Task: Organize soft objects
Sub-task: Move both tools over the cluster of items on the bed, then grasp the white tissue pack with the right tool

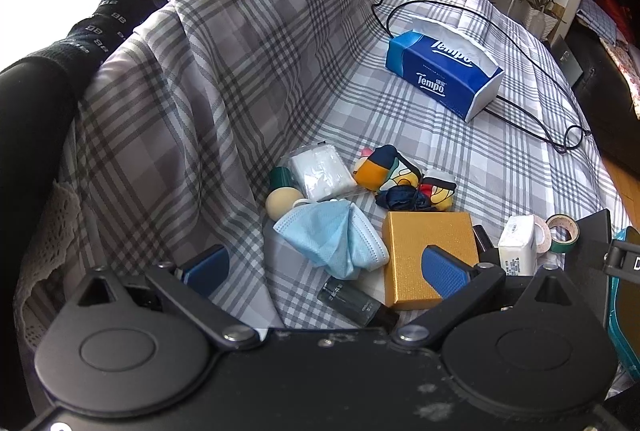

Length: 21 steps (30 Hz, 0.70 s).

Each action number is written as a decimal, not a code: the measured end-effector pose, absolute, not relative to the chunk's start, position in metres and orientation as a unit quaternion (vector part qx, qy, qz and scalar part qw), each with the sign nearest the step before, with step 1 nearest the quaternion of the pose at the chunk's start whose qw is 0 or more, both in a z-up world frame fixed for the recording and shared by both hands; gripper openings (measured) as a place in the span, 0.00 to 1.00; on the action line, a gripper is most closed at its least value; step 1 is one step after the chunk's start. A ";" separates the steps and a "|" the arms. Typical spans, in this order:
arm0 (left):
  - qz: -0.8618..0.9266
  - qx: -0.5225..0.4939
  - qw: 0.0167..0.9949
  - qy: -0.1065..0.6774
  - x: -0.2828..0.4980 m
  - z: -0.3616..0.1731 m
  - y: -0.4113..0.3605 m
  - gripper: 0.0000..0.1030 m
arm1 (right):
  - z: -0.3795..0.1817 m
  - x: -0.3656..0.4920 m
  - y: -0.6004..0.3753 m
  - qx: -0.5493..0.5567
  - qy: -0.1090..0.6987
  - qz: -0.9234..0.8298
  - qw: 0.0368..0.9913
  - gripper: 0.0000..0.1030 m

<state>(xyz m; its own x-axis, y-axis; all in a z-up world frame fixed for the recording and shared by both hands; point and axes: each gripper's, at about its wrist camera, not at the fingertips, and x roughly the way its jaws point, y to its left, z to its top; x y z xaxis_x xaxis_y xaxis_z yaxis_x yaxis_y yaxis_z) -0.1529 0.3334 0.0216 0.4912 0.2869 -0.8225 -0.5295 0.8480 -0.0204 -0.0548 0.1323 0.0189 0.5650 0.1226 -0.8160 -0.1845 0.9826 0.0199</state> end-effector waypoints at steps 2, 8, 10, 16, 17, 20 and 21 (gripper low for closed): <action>0.236 -0.134 0.851 0.449 -0.151 0.019 0.333 1.00 | 0.017 -0.050 0.131 -0.026 0.462 0.092 0.882 0.70; 0.217 -0.135 0.848 0.464 -0.146 0.010 0.329 1.00 | 0.003 -0.040 0.136 0.001 0.481 0.127 0.867 0.64; 0.216 -0.135 0.846 0.468 -0.145 0.007 0.328 1.00 | -0.002 -0.039 0.141 0.006 0.488 0.142 0.861 0.64; 0.209 -0.145 0.837 0.484 -0.141 -0.002 0.330 1.00 | -0.017 -0.035 0.160 -0.019 0.487 0.171 0.856 0.64; 0.208 -0.147 0.836 0.486 -0.140 -0.003 0.330 1.00 | -0.020 -0.034 0.163 -0.024 0.487 0.175 0.855 0.64; 0.206 -0.151 0.832 0.493 -0.139 -0.007 0.330 1.00 | -0.027 -0.032 0.167 -0.040 0.487 0.182 0.853 0.64; 0.205 -0.153 0.831 0.494 -0.138 -0.008 0.331 1.00 | -0.029 -0.031 0.169 -0.045 0.486 0.183 0.853 0.64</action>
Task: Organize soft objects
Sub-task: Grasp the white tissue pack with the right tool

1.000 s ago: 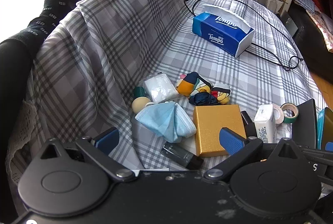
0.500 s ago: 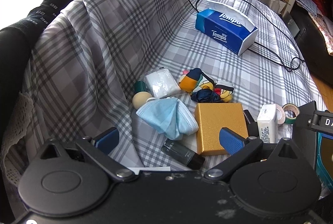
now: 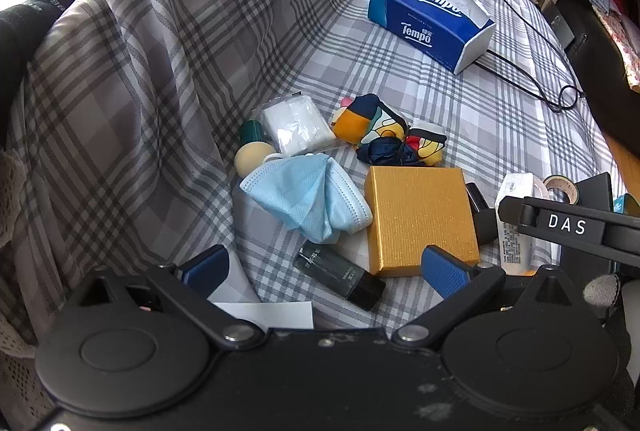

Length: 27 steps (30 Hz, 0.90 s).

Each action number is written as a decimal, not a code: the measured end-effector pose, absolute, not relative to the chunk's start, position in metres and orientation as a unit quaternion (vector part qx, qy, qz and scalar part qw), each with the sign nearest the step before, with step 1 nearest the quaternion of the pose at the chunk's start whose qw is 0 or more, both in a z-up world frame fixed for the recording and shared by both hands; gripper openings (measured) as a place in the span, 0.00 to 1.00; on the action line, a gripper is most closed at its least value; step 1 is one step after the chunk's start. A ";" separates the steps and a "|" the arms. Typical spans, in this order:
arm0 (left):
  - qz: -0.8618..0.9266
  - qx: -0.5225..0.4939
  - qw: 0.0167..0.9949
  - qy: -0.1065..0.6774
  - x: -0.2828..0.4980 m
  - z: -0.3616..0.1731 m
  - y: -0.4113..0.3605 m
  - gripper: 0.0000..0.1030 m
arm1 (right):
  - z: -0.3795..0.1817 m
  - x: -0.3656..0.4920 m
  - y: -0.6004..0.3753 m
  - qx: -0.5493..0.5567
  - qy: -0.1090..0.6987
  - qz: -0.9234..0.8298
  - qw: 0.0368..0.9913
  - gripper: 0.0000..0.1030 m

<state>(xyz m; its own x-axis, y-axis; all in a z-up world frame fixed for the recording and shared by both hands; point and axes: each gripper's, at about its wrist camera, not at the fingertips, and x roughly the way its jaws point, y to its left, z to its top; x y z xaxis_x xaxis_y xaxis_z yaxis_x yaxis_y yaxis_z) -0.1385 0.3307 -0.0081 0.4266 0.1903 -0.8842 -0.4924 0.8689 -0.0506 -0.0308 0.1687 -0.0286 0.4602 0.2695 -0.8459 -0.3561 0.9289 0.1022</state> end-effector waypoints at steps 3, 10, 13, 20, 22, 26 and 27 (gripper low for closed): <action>0.204 -0.158 0.829 0.496 -0.138 -0.009 0.331 1.00 | -0.034 -0.028 0.172 -0.057 0.485 0.189 0.852 0.64; 0.205 -0.166 0.824 0.501 -0.137 -0.012 0.333 1.00 | -0.050 -0.019 0.179 -0.079 0.492 0.198 0.844 0.64; 0.205 -0.167 0.823 0.503 -0.137 -0.013 0.333 1.00 | -0.056 -0.017 0.182 -0.089 0.492 0.197 0.843 0.65; 0.205 -0.170 0.822 0.503 -0.137 -0.012 0.334 1.00 | -0.060 -0.013 0.179 -0.087 0.496 0.196 0.842 0.64; 0.205 -0.172 0.822 0.503 -0.137 -0.013 0.334 1.00 | -0.059 -0.013 0.177 -0.081 0.494 0.194 0.844 0.58; 0.203 -0.176 0.821 0.504 -0.137 -0.013 0.334 1.00 | -0.054 -0.012 0.172 -0.060 0.491 0.194 0.847 0.48; 0.202 -0.176 0.821 0.504 -0.138 -0.013 0.334 1.00 | -0.053 -0.013 0.171 -0.058 0.489 0.193 0.849 0.43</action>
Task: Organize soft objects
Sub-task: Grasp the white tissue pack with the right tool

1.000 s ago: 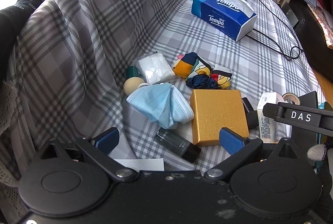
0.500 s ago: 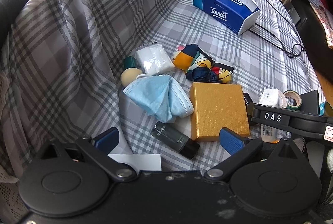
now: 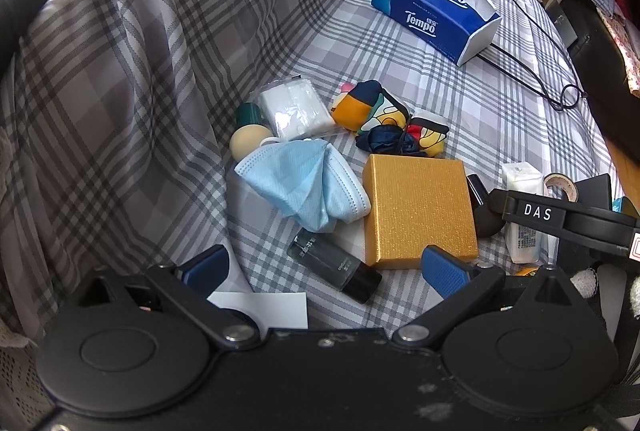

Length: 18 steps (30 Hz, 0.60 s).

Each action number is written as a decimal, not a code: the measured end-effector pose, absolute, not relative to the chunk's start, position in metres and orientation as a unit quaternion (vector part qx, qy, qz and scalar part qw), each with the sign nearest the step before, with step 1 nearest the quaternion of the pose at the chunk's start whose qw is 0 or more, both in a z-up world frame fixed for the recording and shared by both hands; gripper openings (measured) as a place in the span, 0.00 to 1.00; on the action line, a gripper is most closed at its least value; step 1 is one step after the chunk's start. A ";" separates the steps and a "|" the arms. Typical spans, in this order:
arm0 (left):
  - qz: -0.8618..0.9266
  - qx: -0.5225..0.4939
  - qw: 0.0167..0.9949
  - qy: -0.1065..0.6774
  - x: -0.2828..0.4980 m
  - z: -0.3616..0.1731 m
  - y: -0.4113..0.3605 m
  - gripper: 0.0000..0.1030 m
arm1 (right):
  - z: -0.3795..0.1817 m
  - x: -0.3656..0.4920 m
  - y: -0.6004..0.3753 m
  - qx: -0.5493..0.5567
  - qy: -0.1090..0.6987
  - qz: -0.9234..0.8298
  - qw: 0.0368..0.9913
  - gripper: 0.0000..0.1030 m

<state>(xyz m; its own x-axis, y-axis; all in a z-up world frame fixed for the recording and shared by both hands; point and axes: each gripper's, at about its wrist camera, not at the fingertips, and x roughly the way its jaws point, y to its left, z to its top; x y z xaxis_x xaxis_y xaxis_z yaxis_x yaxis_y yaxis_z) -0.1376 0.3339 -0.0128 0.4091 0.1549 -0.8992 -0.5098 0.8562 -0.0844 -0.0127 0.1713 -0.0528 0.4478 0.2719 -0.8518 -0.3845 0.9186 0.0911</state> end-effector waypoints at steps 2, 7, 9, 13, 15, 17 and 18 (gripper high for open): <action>0.202 -0.176 0.821 0.504 -0.138 -0.013 0.333 1.00 | -0.048 -0.014 0.171 -0.055 0.482 0.193 0.853 0.34; 0.206 -0.180 0.821 0.501 -0.139 -0.012 0.334 1.00 | -0.037 -0.018 0.167 -0.043 0.468 0.194 0.861 0.32; 0.208 -0.185 0.820 0.501 -0.140 -0.012 0.336 1.00 | -0.033 -0.020 0.166 -0.038 0.463 0.196 0.863 0.30; 0.212 -0.195 0.819 0.496 -0.140 -0.011 0.339 1.00 | -0.021 -0.028 0.162 -0.026 0.451 0.204 0.869 0.29; 0.219 -0.199 0.818 0.493 -0.140 -0.012 0.342 1.00 | -0.016 -0.032 0.160 -0.022 0.446 0.209 0.870 0.30; 0.228 -0.206 0.816 0.490 -0.139 -0.012 0.346 1.00 | -0.013 -0.036 0.158 -0.017 0.442 0.212 0.871 0.29; 0.230 -0.210 0.814 0.490 -0.138 -0.012 0.348 1.00 | -0.011 -0.039 0.156 -0.015 0.440 0.214 0.872 0.29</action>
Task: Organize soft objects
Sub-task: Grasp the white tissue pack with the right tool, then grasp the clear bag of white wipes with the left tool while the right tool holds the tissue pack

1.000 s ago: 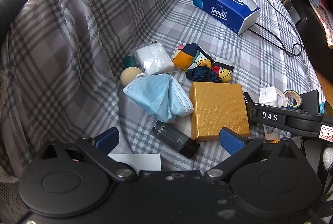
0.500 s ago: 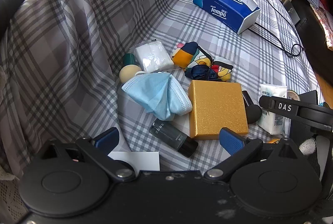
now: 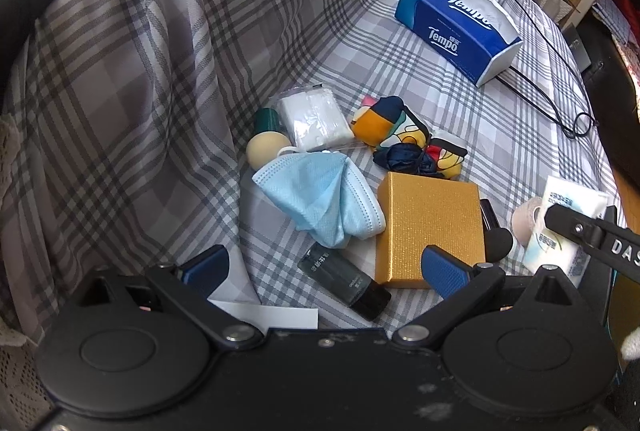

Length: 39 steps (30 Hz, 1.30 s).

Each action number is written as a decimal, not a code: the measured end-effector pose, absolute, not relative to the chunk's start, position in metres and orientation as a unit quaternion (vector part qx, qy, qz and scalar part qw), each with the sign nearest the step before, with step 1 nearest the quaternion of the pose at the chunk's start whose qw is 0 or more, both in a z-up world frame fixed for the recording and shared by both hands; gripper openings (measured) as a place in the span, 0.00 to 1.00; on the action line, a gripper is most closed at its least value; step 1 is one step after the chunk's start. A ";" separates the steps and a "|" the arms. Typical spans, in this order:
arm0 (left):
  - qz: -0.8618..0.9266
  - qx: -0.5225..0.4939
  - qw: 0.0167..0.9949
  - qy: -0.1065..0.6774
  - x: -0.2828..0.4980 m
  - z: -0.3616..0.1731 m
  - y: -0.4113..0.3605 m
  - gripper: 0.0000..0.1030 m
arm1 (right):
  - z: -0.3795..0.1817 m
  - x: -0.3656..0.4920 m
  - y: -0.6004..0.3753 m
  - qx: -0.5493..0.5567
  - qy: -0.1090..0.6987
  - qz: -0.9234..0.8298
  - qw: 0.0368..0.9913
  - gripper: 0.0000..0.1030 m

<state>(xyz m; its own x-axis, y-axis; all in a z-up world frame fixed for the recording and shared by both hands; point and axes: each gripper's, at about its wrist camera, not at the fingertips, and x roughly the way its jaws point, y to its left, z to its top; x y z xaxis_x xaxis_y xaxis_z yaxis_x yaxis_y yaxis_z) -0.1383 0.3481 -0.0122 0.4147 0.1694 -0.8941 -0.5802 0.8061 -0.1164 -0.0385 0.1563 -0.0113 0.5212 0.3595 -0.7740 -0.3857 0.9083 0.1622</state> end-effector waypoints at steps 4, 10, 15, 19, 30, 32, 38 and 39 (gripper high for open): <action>0.234 -0.217 0.811 0.491 -0.131 -0.013 0.352 1.00 | -0.008 -0.047 0.150 -0.010 0.435 0.221 0.873 0.30; 0.226 -0.193 0.822 0.486 -0.110 -0.006 0.348 1.00 | -0.006 -0.057 0.137 0.006 0.433 0.224 0.873 0.30; 0.220 -0.184 0.819 0.496 -0.086 -0.011 0.349 1.00 | -0.006 -0.063 0.125 0.012 0.431 0.216 0.876 0.30; 0.235 -0.209 0.810 0.495 -0.068 -0.015 0.370 1.00 | -0.005 -0.067 0.116 0.016 0.430 0.211 0.877 0.30; 0.307 -0.210 0.788 0.490 -0.026 -0.022 0.420 0.99 | -0.006 -0.070 0.100 0.033 0.429 0.206 0.879 0.30; 0.315 -0.207 0.783 0.494 -0.023 -0.028 0.424 0.99 | -0.006 -0.070 0.099 0.035 0.428 0.207 0.879 0.30; 0.311 -0.212 0.773 0.511 -0.010 -0.050 0.426 0.99 | -0.006 -0.071 0.100 0.037 0.426 0.213 0.878 0.30; 0.312 -0.210 0.771 0.514 -0.007 -0.053 0.426 0.99 | -0.006 -0.071 0.100 0.036 0.426 0.214 0.878 0.30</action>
<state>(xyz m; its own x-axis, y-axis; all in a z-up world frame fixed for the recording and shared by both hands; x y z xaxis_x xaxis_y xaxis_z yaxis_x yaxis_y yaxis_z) -0.0073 0.4262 -0.0530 0.2774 0.2641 -0.9237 -0.6967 0.7173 -0.0041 -0.0711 0.0997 -0.0057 0.5450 0.4061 -0.7336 -0.3450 0.9060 0.2452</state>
